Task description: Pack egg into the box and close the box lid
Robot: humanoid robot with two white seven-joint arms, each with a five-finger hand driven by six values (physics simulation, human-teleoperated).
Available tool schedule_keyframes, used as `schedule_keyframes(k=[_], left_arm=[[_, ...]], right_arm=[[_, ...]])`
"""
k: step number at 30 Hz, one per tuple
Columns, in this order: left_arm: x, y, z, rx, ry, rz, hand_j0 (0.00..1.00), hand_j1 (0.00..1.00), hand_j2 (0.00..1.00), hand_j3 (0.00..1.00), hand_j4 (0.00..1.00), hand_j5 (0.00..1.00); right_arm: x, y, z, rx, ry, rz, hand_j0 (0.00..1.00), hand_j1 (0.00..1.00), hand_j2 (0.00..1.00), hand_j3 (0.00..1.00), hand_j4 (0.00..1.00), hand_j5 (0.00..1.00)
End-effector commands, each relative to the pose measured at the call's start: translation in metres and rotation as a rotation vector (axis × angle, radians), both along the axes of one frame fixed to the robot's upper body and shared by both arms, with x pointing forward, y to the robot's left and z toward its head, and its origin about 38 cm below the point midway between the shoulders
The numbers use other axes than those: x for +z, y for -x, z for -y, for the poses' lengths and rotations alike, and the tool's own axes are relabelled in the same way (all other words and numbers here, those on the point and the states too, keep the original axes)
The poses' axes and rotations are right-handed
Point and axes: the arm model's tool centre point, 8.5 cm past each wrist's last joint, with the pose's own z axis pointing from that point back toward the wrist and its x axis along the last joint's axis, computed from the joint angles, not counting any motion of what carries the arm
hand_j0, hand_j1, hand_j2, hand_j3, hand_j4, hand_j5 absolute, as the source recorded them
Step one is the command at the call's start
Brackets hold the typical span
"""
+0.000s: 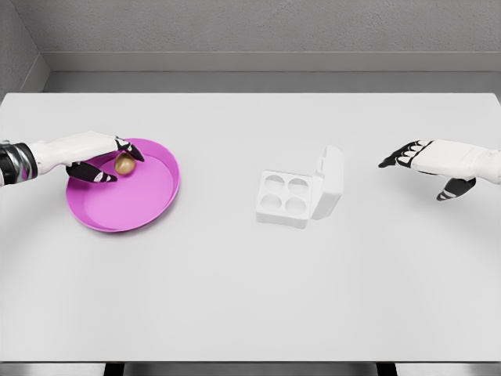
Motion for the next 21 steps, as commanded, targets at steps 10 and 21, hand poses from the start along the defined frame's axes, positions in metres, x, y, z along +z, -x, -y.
schedule_keyframes(k=[10,21], left_arm=[[-0.001,0.000,-0.001,0.001,-0.014,0.000,0.60,0.60,0.60,0.60,0.60,0.60],[0.000,0.000,-0.001,0.000,-0.015,-0.002,0.55,0.55,0.55,0.55,0.55,0.55]], right_arm=[[0.002,0.001,0.004,-0.009,0.000,0.001,1.00,1.00,1.00,1.00,1.00,1.00],[0.005,0.002,0.010,-0.018,0.010,0.005,1.00,1.00,1.00,1.00,1.00,1.00]])
